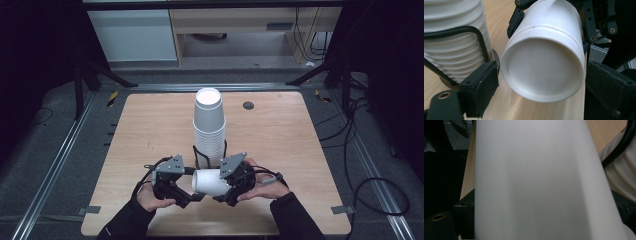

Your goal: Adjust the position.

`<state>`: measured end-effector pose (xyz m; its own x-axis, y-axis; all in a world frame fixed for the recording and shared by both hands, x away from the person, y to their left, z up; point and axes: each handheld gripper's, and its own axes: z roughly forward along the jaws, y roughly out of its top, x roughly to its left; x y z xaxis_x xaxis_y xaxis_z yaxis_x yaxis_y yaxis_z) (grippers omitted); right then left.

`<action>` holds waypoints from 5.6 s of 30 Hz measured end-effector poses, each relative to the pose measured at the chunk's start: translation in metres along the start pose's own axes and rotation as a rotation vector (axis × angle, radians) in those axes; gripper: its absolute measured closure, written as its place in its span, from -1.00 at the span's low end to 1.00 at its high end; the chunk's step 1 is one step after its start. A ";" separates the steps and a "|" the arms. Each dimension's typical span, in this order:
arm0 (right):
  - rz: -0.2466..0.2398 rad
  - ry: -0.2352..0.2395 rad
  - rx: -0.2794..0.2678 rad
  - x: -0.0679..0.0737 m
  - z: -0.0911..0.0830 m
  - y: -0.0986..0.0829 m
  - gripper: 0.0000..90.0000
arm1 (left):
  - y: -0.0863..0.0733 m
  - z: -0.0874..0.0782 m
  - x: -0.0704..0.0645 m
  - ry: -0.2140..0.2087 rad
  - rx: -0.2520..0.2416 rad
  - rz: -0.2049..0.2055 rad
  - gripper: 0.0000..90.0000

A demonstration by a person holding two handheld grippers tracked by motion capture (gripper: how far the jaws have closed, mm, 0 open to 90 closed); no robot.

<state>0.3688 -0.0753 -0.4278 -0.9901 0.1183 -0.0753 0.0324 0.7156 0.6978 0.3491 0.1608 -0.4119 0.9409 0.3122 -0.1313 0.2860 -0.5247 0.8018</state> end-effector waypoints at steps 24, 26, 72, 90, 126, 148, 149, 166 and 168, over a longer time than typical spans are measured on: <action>-0.016 0.027 0.007 0.004 0.016 0.009 -0.79 | -0.001 0.008 0.002 -0.033 0.016 -0.012 -0.60; -0.015 0.030 0.007 0.004 0.017 0.009 -0.79 | -0.001 0.008 0.002 -0.025 0.019 -0.006 -0.61; 0.137 -0.001 -0.221 0.001 -0.027 -0.014 -0.94 | -0.007 -0.023 0.008 -0.013 -0.250 -0.005 -0.57; 0.164 0.111 -0.270 0.004 -0.012 -0.016 -0.92 | -0.011 0.001 0.004 -0.141 -0.253 0.006 -0.57; 0.161 0.140 -0.275 0.007 -0.003 -0.015 -0.80 | -0.009 0.009 0.001 -0.166 -0.190 0.016 -0.55; 0.140 0.100 -0.206 0.000 -0.017 -0.020 -0.79 | -0.007 -0.012 0.006 -0.092 -0.150 0.027 -0.73; 0.137 0.097 -0.201 -0.002 -0.020 -0.019 -0.79 | -0.007 -0.012 0.006 -0.093 -0.143 0.026 -0.73; 0.014 0.114 0.037 -0.008 -0.001 0.013 -0.80 | -0.011 0.003 0.009 -0.065 0.018 0.044 -0.72; 0.006 0.118 0.047 -0.008 0.001 0.014 -0.80 | -0.012 0.004 0.009 -0.072 0.025 0.042 -0.70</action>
<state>0.3770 -0.0655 -0.4177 -0.9990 0.0429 0.0155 0.0424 0.7466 0.6639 0.3552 0.1668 -0.4246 0.9625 0.2325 -0.1399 0.2495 -0.5560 0.7928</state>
